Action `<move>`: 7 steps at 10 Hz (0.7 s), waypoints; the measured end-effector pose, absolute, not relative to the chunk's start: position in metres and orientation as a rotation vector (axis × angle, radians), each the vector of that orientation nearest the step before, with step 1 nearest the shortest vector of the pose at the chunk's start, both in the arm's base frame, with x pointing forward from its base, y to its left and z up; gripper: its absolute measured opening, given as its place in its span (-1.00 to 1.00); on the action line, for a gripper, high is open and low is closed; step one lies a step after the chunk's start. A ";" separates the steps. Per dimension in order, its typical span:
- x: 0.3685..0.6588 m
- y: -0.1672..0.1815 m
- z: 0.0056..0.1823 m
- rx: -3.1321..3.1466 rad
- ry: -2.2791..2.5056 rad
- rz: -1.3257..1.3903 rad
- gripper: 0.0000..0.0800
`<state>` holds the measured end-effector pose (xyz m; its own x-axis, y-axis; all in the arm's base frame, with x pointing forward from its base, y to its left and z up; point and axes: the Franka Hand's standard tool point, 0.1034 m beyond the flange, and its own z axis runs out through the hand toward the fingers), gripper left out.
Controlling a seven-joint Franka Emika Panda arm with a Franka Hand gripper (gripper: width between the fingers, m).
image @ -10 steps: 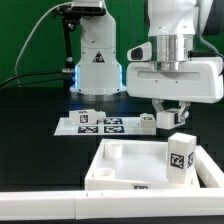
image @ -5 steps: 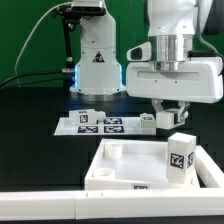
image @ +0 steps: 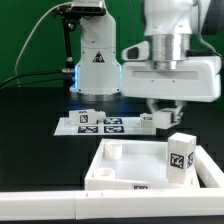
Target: Assemble square table
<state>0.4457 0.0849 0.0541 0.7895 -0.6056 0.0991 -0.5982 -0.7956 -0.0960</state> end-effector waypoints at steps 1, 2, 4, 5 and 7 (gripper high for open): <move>0.452 0.063 0.058 -2.944 0.898 -0.207 -0.34; 0.462 0.045 0.065 -2.978 0.773 -0.212 -0.34; 0.468 0.039 0.066 -2.976 0.783 -0.225 -0.34; 0.467 0.039 0.066 -2.977 0.781 -0.224 -0.34; 0.467 0.032 0.065 -2.994 0.742 -0.236 -0.34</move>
Offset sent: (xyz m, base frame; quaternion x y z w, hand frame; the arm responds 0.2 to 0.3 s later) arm 0.0000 0.0000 0.0000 0.0000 0.0000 0.0000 1.0000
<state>0.4671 0.0319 0.0652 0.8735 -0.4675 0.1359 -0.4602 -0.8840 -0.0829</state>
